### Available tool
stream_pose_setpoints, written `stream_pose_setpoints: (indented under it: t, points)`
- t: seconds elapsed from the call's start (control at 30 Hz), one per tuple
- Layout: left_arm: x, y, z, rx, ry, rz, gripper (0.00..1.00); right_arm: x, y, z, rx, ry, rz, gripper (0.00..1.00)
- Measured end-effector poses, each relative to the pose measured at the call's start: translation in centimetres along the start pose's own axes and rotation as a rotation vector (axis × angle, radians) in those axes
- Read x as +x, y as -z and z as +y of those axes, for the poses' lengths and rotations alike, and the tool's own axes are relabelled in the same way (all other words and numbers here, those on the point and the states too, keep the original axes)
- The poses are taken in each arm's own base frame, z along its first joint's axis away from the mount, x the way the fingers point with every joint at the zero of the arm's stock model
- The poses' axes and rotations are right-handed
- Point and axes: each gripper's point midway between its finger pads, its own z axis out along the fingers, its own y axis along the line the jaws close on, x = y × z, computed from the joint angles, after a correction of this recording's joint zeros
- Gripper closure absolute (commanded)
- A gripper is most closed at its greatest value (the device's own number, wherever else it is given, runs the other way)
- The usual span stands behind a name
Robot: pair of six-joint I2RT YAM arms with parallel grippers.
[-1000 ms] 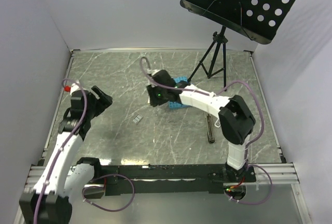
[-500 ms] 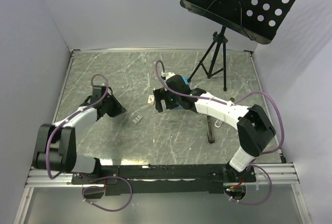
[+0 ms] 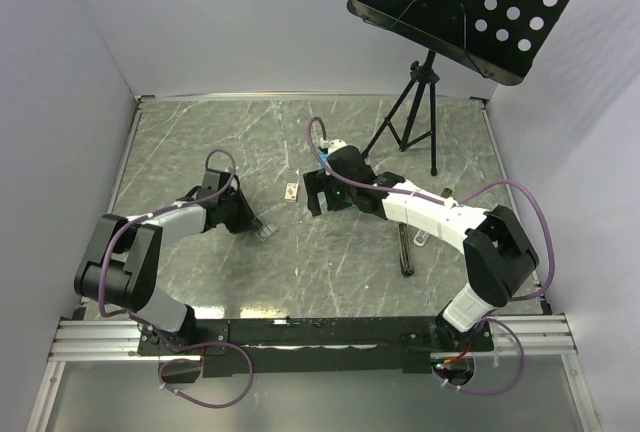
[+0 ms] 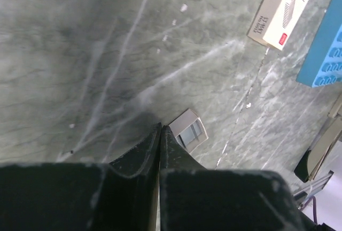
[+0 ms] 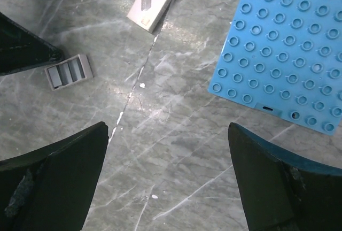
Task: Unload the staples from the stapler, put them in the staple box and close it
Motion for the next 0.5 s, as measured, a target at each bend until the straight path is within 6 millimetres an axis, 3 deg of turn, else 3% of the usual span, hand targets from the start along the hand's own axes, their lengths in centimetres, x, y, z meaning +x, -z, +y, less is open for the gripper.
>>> stream_pose_setpoints:
  t: [0.5]
  points:
    - [1.8, -0.5, -2.0, 0.067, -0.017, 0.050, 0.92, -0.4, 0.1, -0.1, 0.012, -0.031, -0.006, 0.00]
